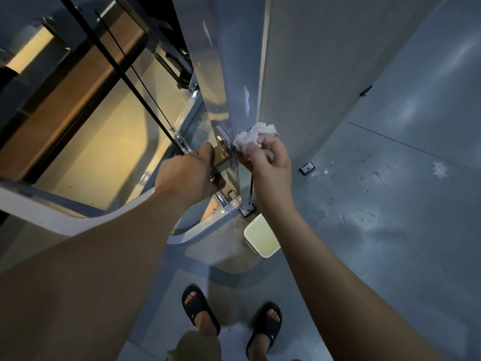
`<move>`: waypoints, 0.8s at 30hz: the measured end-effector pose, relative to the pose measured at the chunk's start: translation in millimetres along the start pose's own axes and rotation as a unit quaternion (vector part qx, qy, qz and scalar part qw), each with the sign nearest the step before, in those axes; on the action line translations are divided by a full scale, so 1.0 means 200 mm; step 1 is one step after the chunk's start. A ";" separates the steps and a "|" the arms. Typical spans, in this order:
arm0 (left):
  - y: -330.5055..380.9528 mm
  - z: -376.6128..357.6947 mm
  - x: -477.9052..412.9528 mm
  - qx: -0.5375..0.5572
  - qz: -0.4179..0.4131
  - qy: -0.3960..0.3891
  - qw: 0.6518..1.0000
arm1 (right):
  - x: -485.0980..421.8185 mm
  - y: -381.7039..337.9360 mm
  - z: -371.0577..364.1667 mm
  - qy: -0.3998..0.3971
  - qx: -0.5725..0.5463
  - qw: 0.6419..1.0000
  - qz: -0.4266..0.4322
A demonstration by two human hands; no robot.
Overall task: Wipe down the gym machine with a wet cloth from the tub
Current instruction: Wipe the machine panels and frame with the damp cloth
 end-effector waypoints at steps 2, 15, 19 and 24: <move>0.00 0.00 0.00 -0.004 -0.002 -0.001 1.000 | -0.01 -0.01 0.01 0.032 0.038 0.998 0.024; 0.01 0.01 0.01 -0.009 0.005 0.001 1.000 | 0.05 0.00 -0.05 0.116 0.141 0.971 0.156; 0.01 0.01 0.01 -0.018 0.006 0.003 1.000 | 0.05 0.00 -0.04 0.119 0.180 0.958 0.188; 0.00 -0.01 0.01 -0.012 0.010 0.000 1.000 | 0.03 -0.10 -0.05 0.167 0.145 0.962 0.160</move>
Point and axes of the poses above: each hand's wrist, its own x-axis away from the middle knuckle, its own z-axis out of the back of the hand, y = z × x, the point moved 3 cm from there along -x, towards the middle knuckle, and after that the axes turned 15 degrees about x, right-handed, at the moved point
